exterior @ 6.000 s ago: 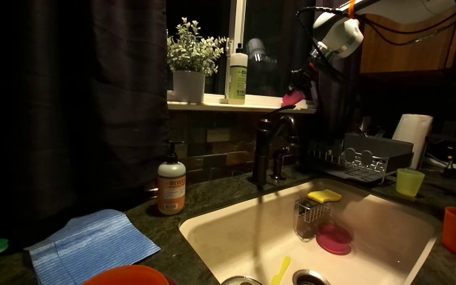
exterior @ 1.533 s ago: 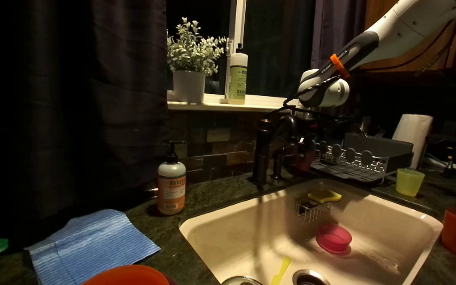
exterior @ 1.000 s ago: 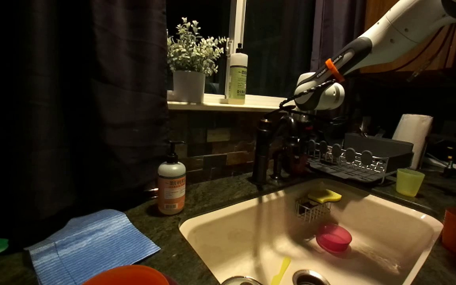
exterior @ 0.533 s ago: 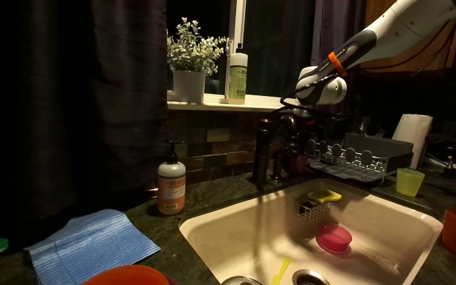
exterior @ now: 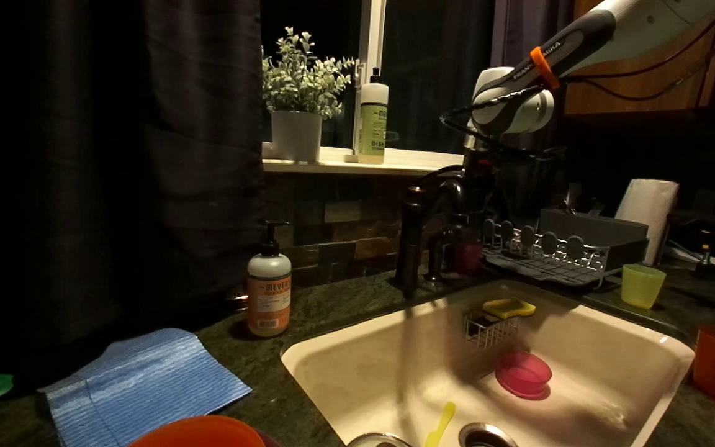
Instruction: Put the pink cup behind the sink.
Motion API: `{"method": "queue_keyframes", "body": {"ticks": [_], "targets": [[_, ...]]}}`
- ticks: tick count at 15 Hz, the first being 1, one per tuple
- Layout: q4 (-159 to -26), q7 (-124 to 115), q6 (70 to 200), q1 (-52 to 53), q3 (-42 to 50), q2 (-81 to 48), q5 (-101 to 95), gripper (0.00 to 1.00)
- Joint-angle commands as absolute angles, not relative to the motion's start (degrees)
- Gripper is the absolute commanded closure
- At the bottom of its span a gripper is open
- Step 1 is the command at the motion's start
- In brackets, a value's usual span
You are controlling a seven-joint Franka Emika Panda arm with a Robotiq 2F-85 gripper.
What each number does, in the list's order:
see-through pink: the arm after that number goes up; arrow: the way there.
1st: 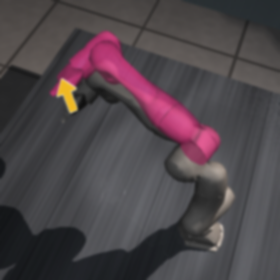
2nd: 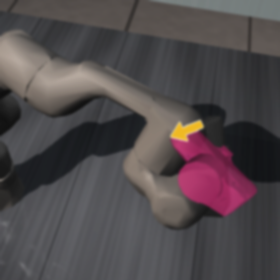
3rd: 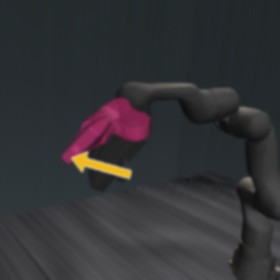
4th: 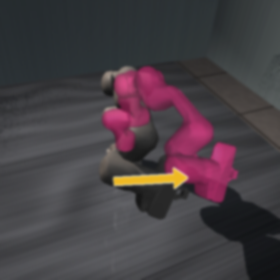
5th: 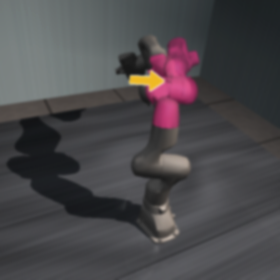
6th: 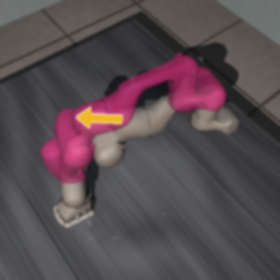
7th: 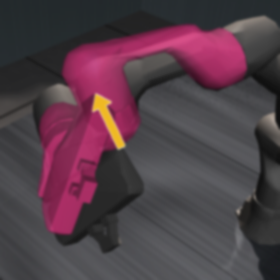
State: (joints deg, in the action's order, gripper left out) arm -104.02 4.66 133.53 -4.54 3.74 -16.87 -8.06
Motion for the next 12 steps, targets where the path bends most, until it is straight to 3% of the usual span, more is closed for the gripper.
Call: {"method": "queue_keyframes", "body": {"ticks": [1, 11, 12], "targets": [[-106.8, -4.12, 133.52, -2.32, 5.8, -12.76, -12.71, 0.0], [-112.02, -14.05, 128.39, -2.57, 6.01, -2.22, -16.53, 0.0], [-108.23, -11.84, 129.42, -2.94, 5.63, -5.85, -14.81, 0.0]]}}
